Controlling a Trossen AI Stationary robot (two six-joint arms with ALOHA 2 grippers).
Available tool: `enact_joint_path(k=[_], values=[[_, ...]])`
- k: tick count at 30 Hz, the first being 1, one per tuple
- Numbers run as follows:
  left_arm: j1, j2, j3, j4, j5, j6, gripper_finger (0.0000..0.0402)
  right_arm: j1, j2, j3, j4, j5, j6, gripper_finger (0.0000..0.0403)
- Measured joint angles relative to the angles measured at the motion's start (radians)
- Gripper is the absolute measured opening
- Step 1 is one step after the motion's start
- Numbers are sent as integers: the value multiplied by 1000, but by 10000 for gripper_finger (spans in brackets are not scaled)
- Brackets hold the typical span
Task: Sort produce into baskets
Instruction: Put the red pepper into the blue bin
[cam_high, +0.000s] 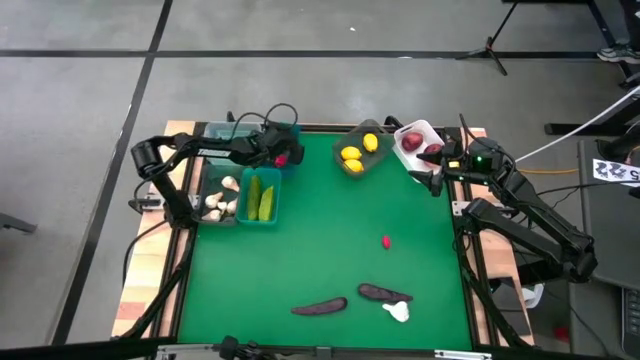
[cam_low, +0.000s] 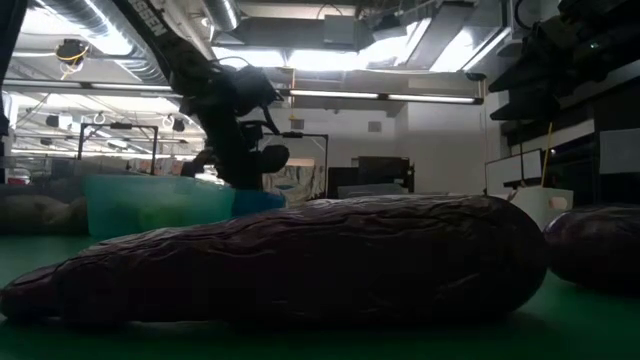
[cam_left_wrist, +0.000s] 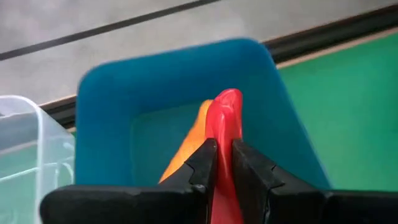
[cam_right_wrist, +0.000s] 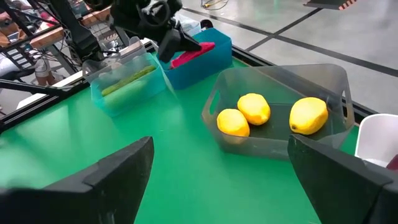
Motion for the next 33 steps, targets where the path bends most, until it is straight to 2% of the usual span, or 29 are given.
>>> enact_joint_path(k=[8,20,24,33], values=[[0,-2,0,-2,31,50,57,0,0,0,0,0,0,369],[-2,-14,0,1,57,108,182,0,0,0,0,0,0,369],[-1,-47,0,-5,58,132,213,0,0,0,0,0,0,369],[-10,-160,2,-8,51,146,225,0,0,0,0,0,0,369]])
